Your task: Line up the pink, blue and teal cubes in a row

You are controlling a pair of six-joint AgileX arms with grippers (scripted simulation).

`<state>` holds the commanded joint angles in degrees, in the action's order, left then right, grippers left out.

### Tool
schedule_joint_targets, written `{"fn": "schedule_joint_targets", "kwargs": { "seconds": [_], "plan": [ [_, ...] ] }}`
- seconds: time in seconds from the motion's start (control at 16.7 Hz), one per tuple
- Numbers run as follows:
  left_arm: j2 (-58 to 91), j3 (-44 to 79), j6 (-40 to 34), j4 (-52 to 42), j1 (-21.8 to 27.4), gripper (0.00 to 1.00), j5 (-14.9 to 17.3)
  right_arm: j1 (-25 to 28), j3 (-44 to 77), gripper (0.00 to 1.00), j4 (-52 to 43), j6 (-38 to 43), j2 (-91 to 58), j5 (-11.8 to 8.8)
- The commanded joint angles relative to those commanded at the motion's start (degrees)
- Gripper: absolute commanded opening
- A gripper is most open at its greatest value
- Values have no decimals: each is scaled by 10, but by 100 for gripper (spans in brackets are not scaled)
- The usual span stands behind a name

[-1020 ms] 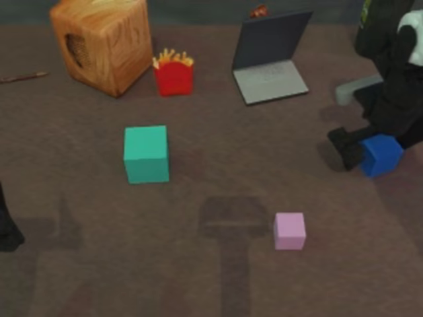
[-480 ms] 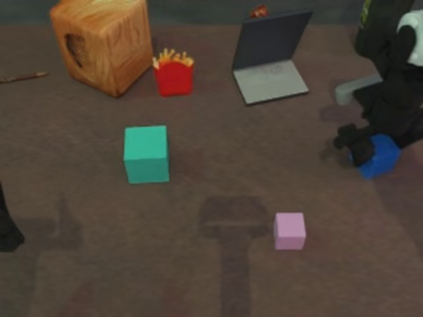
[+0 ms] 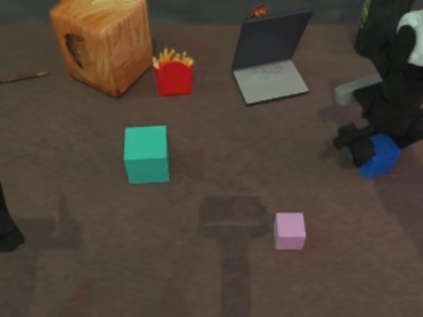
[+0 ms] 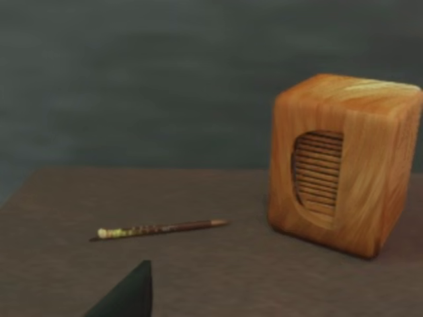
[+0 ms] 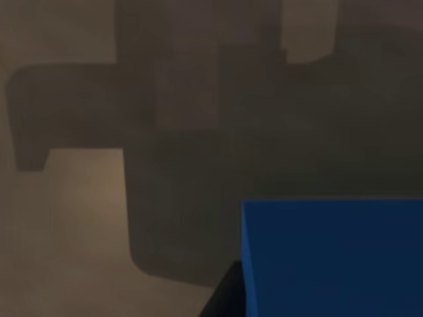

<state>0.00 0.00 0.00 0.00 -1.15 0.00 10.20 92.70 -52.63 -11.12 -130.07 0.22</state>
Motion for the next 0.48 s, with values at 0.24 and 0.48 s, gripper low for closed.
{"fn": "schedule_joint_targets", "kwargs": {
  "seconds": [0.24,0.48],
  "plan": [
    [0,0,0,0,0,100,0,-1,22,0,-29,2,20,-3],
    [0,0,0,0,0,100,0,2,77,0,-113,2,44,-3]
  ]
}}
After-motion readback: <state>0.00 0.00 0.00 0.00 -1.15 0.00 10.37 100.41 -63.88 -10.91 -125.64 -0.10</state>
